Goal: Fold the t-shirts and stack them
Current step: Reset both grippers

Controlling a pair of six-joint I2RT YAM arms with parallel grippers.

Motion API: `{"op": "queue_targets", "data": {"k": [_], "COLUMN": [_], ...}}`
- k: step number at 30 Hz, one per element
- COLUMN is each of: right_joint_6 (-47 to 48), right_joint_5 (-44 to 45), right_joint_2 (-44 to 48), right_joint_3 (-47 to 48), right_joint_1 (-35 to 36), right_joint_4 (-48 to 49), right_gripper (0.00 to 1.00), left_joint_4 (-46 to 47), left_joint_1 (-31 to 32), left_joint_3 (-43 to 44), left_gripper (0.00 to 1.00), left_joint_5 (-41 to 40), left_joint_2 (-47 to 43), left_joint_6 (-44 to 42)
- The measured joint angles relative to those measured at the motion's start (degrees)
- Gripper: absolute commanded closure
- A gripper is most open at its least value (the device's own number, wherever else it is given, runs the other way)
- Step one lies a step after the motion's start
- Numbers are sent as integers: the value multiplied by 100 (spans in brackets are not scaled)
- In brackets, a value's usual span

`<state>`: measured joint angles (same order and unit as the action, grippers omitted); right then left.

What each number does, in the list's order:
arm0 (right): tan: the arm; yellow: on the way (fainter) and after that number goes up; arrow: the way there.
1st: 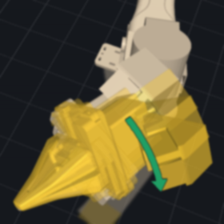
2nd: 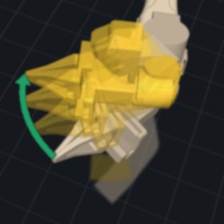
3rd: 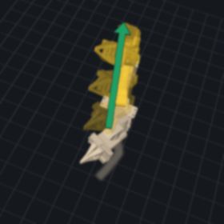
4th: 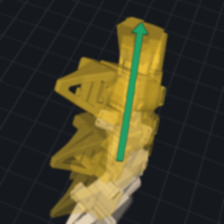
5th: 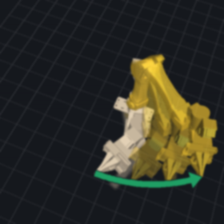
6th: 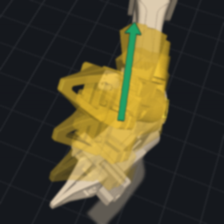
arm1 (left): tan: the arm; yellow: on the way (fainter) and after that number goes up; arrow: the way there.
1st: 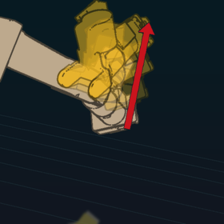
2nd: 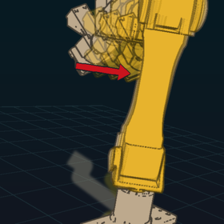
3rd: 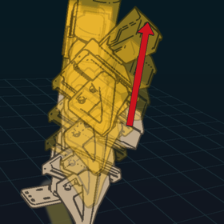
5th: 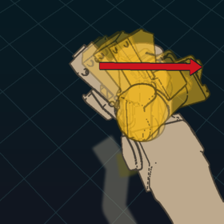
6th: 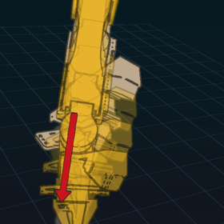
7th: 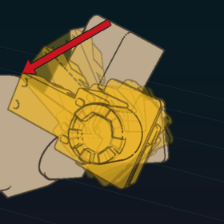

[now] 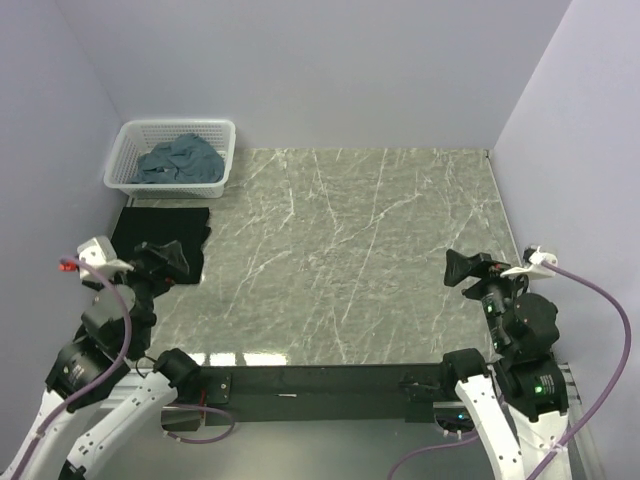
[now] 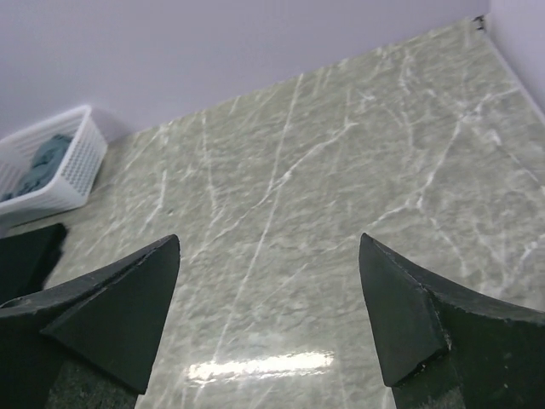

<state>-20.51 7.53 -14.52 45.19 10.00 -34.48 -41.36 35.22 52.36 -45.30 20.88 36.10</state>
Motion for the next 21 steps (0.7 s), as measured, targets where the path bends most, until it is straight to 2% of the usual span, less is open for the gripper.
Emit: {"op": "queue_targets", "data": {"k": [8,21], "right_joint_6": [129,186], "right_joint_5": [313,358], "right_joint_2": [533,933], "right_joint_3": [-553,-634], "right_joint_1": [15,20], "right_joint_4": [107,372], "right_gripper": [8,7], "left_joint_4": [514,761], "left_joint_1": [0,-20], "left_joint_3": [-1425,-1480], "left_gripper": [1,1], "left_joint_5": [-258,-525], "left_joint_2": [-1449,-1488], "left_joint_6": [-225,-192]}}
